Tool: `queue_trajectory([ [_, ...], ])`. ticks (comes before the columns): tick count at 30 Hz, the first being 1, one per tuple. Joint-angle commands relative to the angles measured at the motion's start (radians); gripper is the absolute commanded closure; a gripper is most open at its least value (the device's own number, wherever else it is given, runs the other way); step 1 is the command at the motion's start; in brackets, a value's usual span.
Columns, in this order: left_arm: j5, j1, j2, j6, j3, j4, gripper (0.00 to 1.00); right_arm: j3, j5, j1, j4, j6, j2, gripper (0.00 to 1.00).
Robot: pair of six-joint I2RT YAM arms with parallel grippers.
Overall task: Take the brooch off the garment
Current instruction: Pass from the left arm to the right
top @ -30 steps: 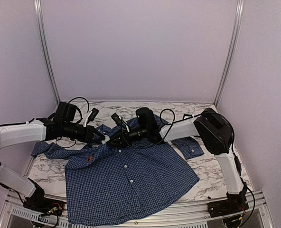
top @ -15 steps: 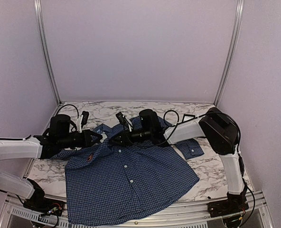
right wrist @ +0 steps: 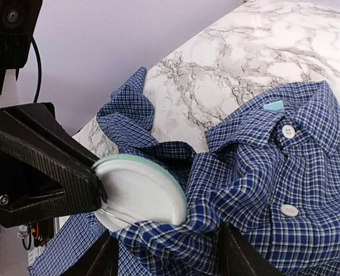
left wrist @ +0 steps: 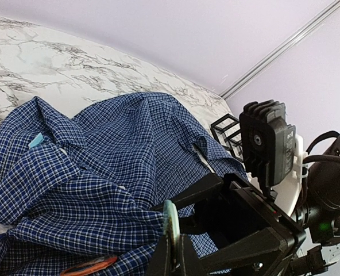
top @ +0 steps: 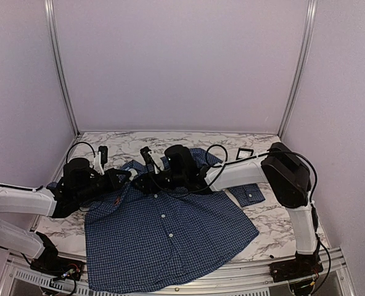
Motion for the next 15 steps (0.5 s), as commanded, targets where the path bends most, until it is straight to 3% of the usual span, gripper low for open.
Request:
queue_trajectory([
  [1, -0.044, -0.016, -0.004, -0.024, -0.01, 0.093, 1.0, 0.039, 0.087, 0.01, -0.046, 0.031, 0.022, 0.43],
  [6, -0.064, -0.024, -0.004, -0.051, -0.033, 0.118, 1.0, 0.055, 0.1, 0.01, -0.051, 0.031, 0.032, 0.58],
  [12, -0.088, -0.03, 0.003, -0.08, -0.053, 0.132, 1.0, 0.052, 0.13, 0.013, -0.057, 0.007, 0.023, 0.96],
  [15, -0.095, -0.031, 0.004, -0.093, -0.058, 0.127, 0.98, 0.05, 0.166, 0.017, -0.075, -0.029, 0.014, 1.0],
])
